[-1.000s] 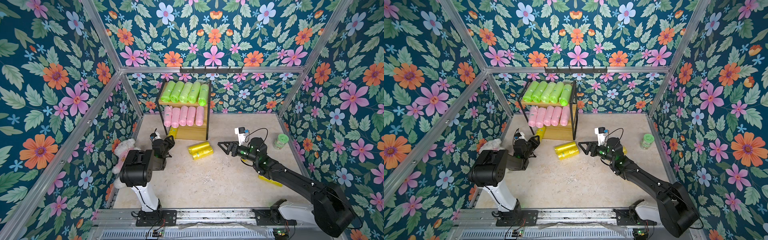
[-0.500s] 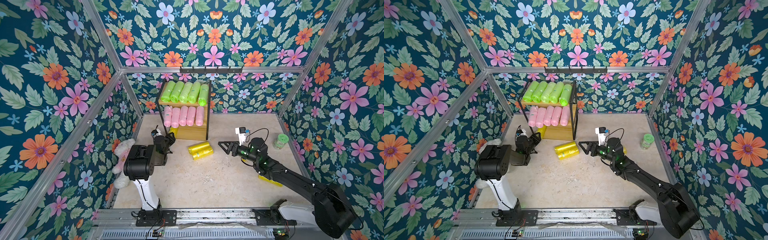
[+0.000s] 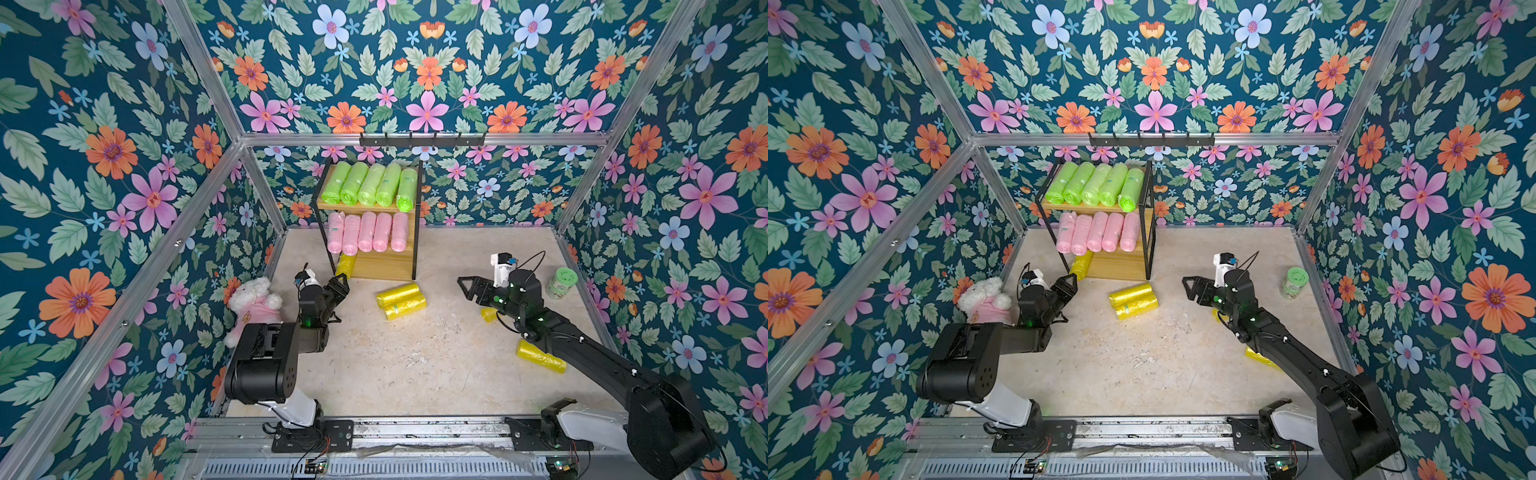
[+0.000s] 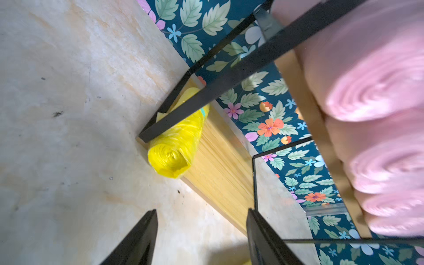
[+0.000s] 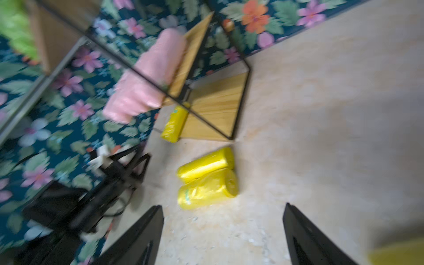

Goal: Sort the rolls of trash bags by color and place them on the shelf
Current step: Place the roll of trash bags on the shelf.

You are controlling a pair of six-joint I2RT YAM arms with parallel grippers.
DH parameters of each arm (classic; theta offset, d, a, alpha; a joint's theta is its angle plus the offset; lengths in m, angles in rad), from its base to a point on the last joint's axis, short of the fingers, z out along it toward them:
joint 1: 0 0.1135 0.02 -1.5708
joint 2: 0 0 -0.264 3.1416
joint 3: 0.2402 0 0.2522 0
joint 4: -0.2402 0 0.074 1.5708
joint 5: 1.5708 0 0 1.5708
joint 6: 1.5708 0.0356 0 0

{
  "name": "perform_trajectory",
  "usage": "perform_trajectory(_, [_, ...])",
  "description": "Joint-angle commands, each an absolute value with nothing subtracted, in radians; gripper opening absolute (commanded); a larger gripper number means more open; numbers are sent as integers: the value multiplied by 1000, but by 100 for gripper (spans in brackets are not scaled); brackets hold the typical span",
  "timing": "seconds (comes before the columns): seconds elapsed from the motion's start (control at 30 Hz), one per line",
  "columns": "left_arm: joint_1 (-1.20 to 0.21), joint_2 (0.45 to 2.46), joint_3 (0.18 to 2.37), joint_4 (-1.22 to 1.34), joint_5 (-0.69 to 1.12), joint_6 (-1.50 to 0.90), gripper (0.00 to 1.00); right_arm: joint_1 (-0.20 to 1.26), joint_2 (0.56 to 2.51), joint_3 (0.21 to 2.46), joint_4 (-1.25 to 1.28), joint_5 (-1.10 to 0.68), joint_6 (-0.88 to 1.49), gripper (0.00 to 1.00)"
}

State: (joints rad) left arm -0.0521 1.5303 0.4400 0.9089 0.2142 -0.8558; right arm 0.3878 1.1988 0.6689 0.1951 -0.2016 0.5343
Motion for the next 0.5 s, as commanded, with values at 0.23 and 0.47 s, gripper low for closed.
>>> perform_trajectory(0.23, [-136, 1211, 445, 506, 335, -687, 68, 155, 1142, 582, 0, -63, 644, 91])
perform_trajectory(0.47, [-235, 1157, 462, 430, 315, -652, 69, 148, 1270, 578, 108, -51, 740, 91])
